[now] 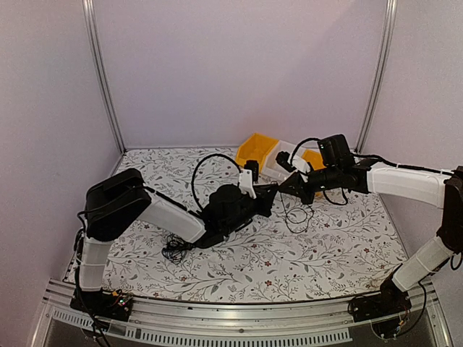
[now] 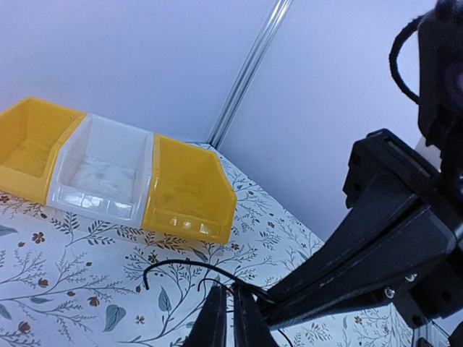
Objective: Untangle the cables
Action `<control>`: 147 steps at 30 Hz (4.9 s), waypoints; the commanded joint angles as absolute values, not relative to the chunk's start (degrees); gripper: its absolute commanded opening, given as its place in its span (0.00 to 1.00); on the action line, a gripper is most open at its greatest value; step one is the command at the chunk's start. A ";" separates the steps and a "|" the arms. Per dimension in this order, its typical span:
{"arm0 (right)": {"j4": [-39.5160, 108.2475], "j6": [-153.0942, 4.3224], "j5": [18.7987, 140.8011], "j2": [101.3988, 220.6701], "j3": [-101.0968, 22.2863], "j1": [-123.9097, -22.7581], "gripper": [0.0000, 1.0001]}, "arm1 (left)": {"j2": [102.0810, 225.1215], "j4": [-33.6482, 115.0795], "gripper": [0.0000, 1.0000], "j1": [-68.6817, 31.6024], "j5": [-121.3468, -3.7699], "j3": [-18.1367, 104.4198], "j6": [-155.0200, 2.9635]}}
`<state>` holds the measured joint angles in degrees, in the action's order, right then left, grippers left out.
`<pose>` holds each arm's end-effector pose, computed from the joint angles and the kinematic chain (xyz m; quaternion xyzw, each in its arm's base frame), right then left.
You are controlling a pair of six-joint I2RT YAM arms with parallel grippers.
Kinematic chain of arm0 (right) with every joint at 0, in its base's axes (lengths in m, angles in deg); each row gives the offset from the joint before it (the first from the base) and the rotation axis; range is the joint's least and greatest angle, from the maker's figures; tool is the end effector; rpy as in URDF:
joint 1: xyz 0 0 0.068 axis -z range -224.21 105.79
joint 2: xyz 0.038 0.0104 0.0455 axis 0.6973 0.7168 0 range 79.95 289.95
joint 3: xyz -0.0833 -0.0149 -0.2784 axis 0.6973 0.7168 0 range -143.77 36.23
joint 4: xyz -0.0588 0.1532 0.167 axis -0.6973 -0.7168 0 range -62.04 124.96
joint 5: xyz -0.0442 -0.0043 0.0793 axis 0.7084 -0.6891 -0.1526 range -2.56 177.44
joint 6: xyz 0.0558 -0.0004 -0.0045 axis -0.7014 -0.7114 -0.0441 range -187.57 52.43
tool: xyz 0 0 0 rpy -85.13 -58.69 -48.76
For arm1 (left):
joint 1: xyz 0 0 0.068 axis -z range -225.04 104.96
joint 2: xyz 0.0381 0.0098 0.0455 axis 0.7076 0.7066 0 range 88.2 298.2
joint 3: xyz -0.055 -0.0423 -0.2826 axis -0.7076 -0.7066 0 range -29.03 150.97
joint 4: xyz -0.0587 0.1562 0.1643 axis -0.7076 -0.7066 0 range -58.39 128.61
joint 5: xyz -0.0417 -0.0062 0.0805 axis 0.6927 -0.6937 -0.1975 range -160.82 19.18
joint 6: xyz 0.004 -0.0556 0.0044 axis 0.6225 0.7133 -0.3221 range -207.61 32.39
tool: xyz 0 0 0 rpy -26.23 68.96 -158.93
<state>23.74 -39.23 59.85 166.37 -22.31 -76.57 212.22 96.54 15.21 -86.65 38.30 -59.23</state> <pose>0.2479 0.1784 0.2796 -0.5315 0.7049 0.2299 0.4096 0.2363 -0.3923 0.2029 0.0956 0.6933 -0.4255 0.5738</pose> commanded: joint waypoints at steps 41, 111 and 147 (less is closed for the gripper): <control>18.35 -39.96 60.10 175.70 -24.43 -78.66 0.46 | 202.43 96.56 0.03 11.62 -91.87 22.62 -56.15; 9.96 -31.96 71.39 162.36 -18.62 -81.23 0.00 | 205.53 83.98 0.27 3.18 -37.56 26.17 -55.11; 6.27 -36.07 56.94 167.36 -26.43 -81.26 0.49 | 196.91 90.10 0.00 6.54 -37.85 18.69 -62.02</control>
